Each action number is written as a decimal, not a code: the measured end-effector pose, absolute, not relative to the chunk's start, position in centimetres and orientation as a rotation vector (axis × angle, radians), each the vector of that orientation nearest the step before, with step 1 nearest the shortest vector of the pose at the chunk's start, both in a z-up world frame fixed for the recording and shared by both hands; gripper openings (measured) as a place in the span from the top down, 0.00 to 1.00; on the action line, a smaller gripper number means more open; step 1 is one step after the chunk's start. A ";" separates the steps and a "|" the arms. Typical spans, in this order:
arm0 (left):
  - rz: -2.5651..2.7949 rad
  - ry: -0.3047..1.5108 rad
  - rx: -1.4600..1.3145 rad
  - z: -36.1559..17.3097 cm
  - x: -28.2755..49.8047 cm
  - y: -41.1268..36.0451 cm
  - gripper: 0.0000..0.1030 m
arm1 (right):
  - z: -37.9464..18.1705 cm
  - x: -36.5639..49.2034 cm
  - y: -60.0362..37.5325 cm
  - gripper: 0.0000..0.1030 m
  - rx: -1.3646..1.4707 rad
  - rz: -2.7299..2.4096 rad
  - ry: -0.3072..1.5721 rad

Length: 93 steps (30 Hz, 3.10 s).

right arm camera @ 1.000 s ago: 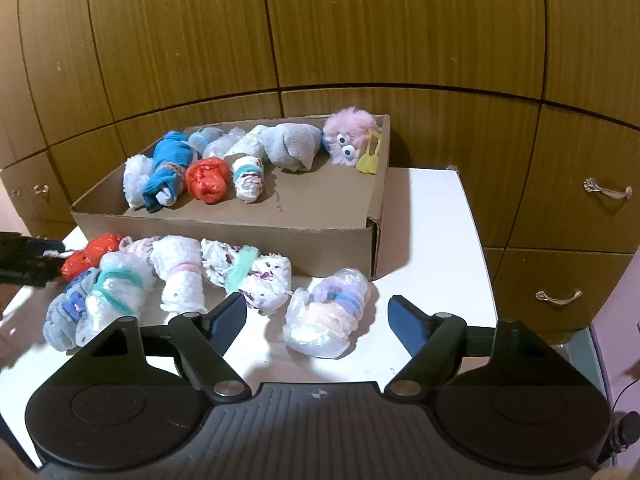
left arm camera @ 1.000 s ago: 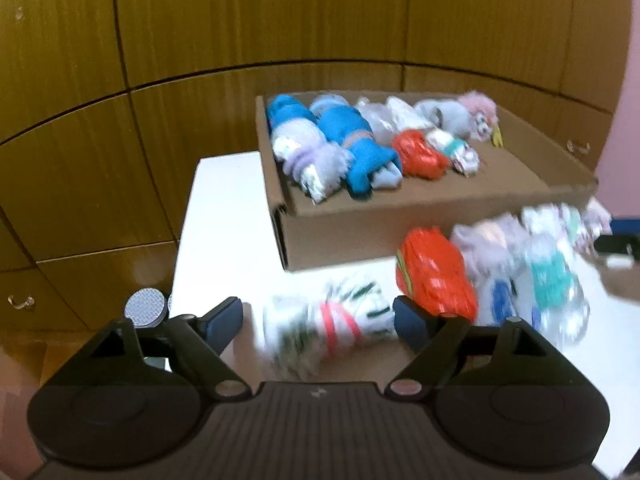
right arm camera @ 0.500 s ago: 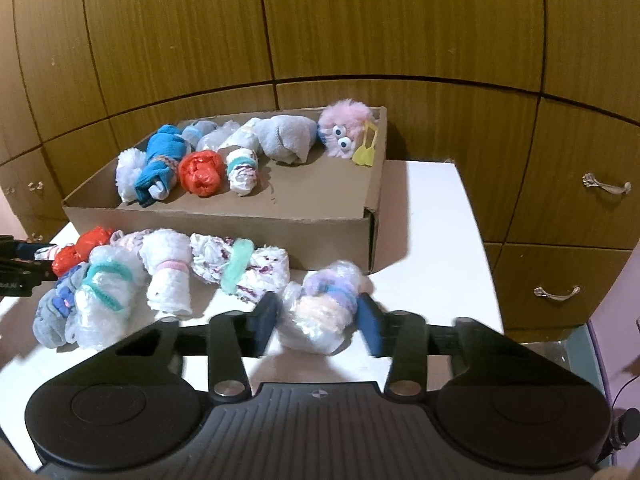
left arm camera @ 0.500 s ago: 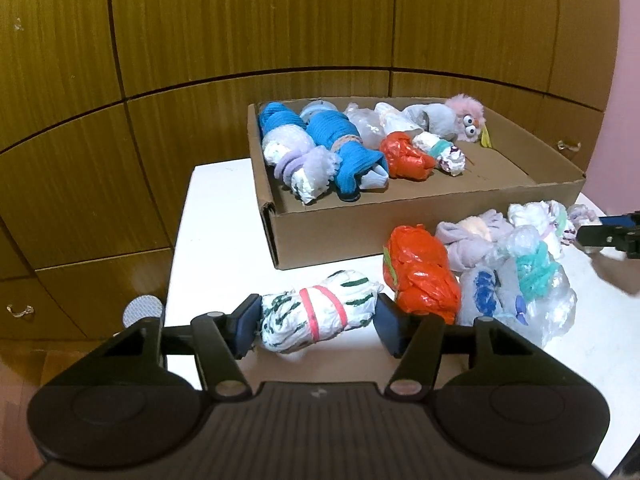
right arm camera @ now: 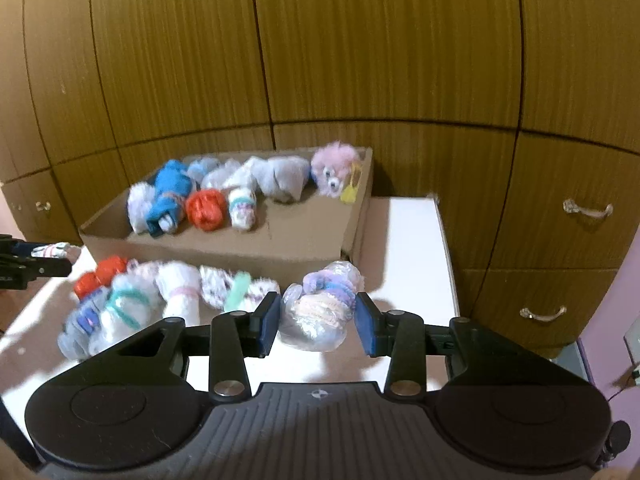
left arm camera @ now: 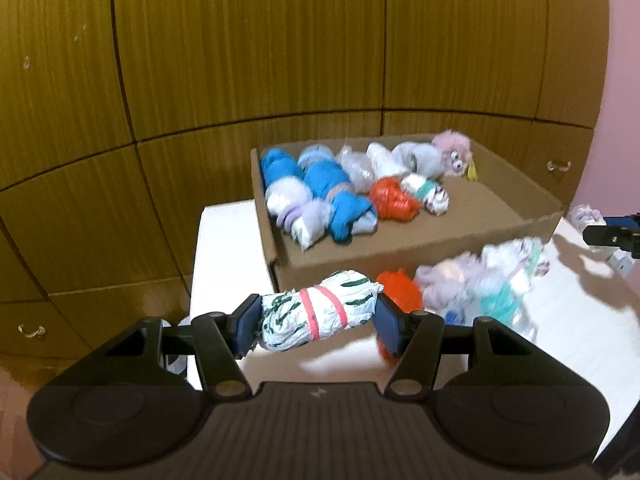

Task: Organize objects
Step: 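Carry both rolls into the tray and lower them among the socks, then open both tools to release the two rolls in the tray, then withdraw both tools from the tray back over the pile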

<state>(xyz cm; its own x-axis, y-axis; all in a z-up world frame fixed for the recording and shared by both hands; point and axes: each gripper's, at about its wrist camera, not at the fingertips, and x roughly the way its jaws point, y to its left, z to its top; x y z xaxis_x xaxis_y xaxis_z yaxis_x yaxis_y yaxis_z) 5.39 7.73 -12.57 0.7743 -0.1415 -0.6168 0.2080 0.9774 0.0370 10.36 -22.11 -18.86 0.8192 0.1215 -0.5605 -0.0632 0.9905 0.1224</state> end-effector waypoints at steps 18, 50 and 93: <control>-0.397 0.633 0.167 -5.1 13.2 -2.4 0.46 | -9.4 16.8 -23.3 0.54 0.000 0.230 0.533; -0.493 0.822 0.238 -16.0 24.3 -9.5 0.45 | -18.9 31.2 -22.1 0.54 -0.164 0.386 0.808; -0.245 0.842 0.095 -10.2 19.4 -4.5 0.03 | -15.3 25.5 -20.1 0.27 -0.078 0.224 0.808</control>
<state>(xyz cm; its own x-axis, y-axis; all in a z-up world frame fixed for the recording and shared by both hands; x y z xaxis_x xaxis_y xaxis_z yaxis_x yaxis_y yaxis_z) 19.39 -4.46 -10.17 0.6399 -0.1772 -0.7477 0.2524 0.9675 -0.0133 25.53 -20.09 -15.33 0.6686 0.1687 -0.7243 -0.2278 0.9736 0.0165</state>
